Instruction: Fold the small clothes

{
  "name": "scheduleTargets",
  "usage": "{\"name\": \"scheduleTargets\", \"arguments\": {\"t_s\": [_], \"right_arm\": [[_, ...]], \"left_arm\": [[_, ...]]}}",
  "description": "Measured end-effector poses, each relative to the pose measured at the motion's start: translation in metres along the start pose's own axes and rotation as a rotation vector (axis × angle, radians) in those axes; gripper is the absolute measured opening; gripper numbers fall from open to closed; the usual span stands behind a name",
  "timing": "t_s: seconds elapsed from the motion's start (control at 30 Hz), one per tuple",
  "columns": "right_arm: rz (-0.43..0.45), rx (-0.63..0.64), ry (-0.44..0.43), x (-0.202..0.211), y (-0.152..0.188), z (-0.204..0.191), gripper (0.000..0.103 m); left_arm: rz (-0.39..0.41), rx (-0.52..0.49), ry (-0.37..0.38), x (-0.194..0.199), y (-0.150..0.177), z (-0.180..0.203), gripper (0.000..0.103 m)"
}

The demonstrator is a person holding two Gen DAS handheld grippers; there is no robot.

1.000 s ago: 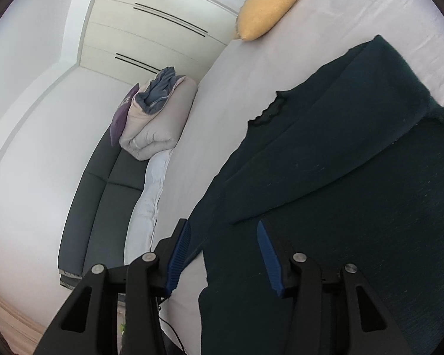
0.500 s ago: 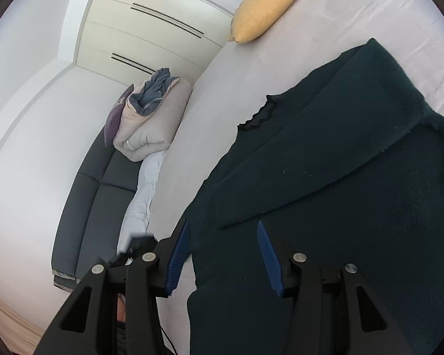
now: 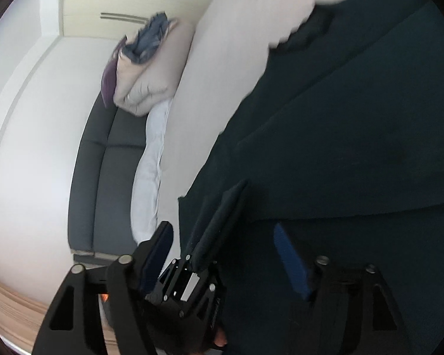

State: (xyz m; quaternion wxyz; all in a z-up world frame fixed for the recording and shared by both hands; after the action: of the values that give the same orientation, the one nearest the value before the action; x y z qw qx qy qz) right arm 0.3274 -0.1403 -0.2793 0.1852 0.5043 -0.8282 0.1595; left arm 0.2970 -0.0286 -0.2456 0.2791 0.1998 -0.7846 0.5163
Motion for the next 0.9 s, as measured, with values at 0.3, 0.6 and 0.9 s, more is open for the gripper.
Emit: {"name": "scheduleTargets", "arguments": {"t_s": [0.3,0.6,0.9], "right_arm": [[-0.139,0.017,0.050,-0.066,-0.002,-0.007,0.033],[-0.044,0.177,0.226,-0.020,-0.026,-0.015,0.009],[0.129,0.164,0.442,0.077,-0.082,0.037,0.009]], "left_arm": [[0.010,0.050,0.036,0.010,0.003,-0.007,0.008],[0.020,0.393,0.331,0.043,0.021,-0.053,0.023],[0.007,0.682,0.292,0.025,0.040,-0.157,0.023]]}}
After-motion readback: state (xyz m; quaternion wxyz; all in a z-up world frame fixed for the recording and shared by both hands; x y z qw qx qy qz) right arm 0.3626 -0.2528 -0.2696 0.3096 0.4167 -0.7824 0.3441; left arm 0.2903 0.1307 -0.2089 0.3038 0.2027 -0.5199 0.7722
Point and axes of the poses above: each gripper's, at about its wrist camera, not at the fingertips, and x roughly against the way its jaws point, z to its right, y to its underside, the point moved 8 cm from there along -x, roughly the way its jaws point, and after that the axes turned 6 degrees about -x, right-handed, at the moved point
